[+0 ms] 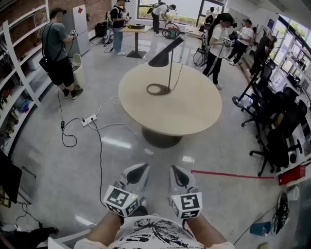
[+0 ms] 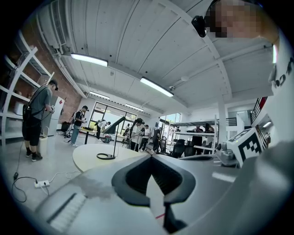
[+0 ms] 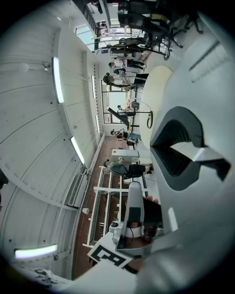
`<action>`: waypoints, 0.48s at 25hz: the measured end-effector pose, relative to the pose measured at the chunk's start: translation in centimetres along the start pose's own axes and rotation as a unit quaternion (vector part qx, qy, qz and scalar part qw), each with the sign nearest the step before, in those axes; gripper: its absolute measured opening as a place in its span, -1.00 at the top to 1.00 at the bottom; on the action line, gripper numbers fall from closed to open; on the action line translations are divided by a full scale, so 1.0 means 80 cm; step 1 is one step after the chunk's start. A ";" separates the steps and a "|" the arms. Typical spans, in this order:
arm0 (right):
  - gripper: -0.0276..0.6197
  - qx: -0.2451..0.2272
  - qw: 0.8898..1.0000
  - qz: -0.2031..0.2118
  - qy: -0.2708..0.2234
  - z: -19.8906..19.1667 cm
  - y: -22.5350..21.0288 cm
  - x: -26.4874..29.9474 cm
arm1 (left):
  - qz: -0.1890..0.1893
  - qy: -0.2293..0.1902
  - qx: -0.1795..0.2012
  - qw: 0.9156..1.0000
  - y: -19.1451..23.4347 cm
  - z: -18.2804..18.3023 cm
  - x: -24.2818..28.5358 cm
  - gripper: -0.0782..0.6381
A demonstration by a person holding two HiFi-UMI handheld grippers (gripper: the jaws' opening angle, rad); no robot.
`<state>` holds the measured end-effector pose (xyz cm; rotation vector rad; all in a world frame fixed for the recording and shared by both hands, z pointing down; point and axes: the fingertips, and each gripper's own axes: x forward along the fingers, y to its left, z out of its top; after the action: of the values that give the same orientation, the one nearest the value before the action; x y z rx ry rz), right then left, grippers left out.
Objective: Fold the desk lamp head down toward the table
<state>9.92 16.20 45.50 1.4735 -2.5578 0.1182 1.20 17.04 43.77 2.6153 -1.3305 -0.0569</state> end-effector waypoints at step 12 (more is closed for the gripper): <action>0.89 0.003 1.000 0.009 -0.012 -0.001 0.006 -0.031 | 0.006 -0.004 -0.001 1.000 -0.031 -0.009 -0.017 0.77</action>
<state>10.72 18.60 45.11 1.4612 -2.5922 0.1107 2.50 19.69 43.92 2.6078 -1.3488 -0.0662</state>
